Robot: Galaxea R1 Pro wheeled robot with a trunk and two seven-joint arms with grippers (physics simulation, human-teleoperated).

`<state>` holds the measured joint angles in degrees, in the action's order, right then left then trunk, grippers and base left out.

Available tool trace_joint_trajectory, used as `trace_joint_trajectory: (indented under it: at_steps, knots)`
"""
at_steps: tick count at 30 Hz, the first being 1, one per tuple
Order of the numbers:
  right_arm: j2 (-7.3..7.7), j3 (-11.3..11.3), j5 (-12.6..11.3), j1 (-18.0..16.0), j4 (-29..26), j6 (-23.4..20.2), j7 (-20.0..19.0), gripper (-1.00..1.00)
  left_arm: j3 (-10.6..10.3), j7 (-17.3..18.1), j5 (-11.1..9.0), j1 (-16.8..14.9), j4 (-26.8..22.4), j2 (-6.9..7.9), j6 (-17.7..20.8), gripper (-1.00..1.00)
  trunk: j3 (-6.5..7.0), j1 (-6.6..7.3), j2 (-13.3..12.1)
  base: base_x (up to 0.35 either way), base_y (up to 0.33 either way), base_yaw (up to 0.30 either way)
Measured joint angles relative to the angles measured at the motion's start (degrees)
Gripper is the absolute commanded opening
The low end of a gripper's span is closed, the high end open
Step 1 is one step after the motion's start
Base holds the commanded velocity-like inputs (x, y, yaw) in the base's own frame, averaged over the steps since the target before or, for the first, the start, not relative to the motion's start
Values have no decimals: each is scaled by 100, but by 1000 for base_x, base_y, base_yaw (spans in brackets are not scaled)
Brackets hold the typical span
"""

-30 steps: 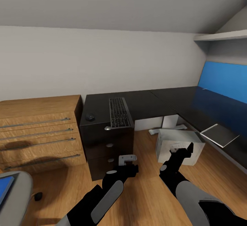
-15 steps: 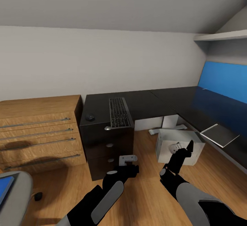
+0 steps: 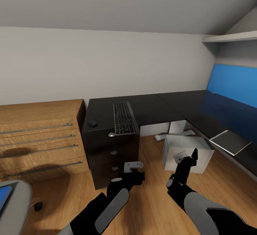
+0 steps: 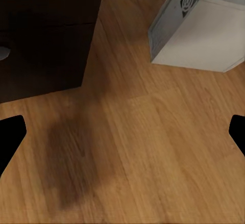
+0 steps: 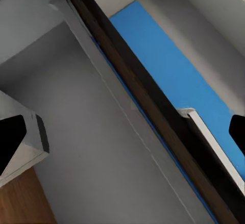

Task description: In the bedroom, organize the workspace by keeping the computer under the desk, ensuring the monitor is on the desk, placing the keyboard on the desk next to the monitor, placing the mouse on the desk next to the keyboard, moving the folder from the swivel chair onto the desk next to the mouse, stacking the notebook on top of the folder with the pen on top of the notebook, and positioning the swivel chair next to the desk.

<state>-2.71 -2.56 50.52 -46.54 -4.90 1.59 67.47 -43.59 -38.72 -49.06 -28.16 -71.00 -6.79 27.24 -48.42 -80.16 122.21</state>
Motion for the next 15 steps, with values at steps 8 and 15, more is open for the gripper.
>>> trace_joint_trajectory:
  at_steps: [8,15]
  knots:
    - [180,-28,-23,0,2,-199,-495,100,3,2,-3,0,13,1,-5,100,0,-2,0,67,-17,0]
    - [221,-36,-39,0,-22,-434,-505,100,1,1,-8,0,13,1,-6,100,0,-2,0,7,-2,0]
